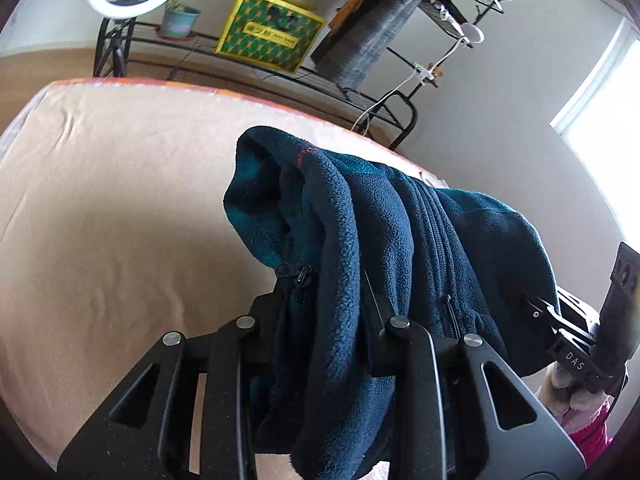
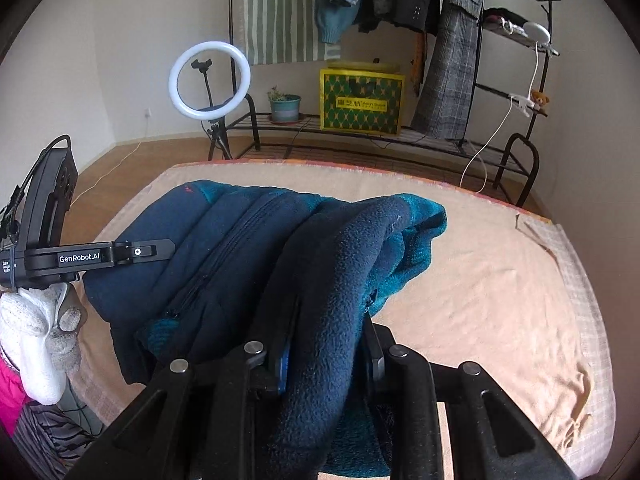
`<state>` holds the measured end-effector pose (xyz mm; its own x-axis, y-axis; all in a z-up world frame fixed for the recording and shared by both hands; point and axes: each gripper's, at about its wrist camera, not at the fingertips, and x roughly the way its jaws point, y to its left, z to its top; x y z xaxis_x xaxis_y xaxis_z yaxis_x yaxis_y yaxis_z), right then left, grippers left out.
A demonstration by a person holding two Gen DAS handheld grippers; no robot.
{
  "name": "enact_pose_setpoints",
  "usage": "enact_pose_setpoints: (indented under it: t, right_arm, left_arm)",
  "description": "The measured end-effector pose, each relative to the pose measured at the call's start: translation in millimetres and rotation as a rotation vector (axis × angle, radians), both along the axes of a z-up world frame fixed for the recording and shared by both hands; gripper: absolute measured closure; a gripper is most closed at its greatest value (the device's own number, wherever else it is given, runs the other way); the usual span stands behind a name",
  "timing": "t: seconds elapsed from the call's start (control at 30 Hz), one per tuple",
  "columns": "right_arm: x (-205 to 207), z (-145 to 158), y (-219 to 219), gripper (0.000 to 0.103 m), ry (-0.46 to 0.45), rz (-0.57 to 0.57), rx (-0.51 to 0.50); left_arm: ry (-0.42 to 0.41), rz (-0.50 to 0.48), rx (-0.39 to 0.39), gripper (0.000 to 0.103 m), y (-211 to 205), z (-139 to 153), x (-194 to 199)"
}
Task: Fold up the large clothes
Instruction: 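Carry the held bundle with both grippers toward the clothes rack end of the bed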
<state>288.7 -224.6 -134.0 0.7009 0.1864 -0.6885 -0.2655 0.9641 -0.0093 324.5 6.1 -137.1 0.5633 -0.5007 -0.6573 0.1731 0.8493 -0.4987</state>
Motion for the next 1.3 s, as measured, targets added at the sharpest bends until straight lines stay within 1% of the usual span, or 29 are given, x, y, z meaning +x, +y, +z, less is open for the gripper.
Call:
enact_pose_setpoints:
  t: [0.1, 0.23, 0.37, 0.57, 0.73, 0.83, 0.97, 1.17, 1.3]
  right_arm:
    - [-0.6, 4.9, -6.3, 0.078, -0.028, -0.005, -0.021]
    - [5.1, 9.1, -19.8, 0.078, -0.042, -0.021, -0.023]
    - [10.1, 13.0, -32.7, 0.079, -0.060, -0.020, -0.057]
    - [22.6, 19.4, -59.5, 0.079, -0.099, -0.033, -0.091]
    - [40.9, 16.8, -87.5, 0.079, -0.100, -0.042, -0.118]
    - [56.3, 16.9, -112.1, 0.080, -0.102, -0.060, -0.112]
    - [83.2, 18.4, -142.2, 0.080, -0.107, -0.093, -0.132]
    - [128.2, 23.0, -195.2, 0.080, -0.132, -0.137, -0.149]
    - [161.7, 22.9, -232.0, 0.080, -0.158, -0.160, -0.169]
  left_arm:
    - [-0.019, -0.016, 0.011, 0.075, -13.7, 4.4, 1.9]
    - [-0.037, -0.043, 0.033, 0.075, -37.0, 7.1, 7.6]
    - [-0.041, -0.053, 0.026, 0.075, -58.7, 5.5, 17.1]
    - [-0.043, -0.073, 0.014, 0.075, -97.7, 2.1, 40.6]
    - [-0.062, -0.101, 0.022, 0.076, -138.0, 0.8, 62.4]
    - [-0.084, -0.114, 0.040, 0.076, -167.7, 0.8, 81.4]
    - [-0.123, -0.133, 0.056, 0.076, -211.4, 3.2, 109.9]
    - [-0.160, -0.174, 0.070, 0.076, -282.3, -0.5, 167.1]
    - [-0.164, -0.180, 0.072, 0.076, -323.5, -9.3, 204.6]
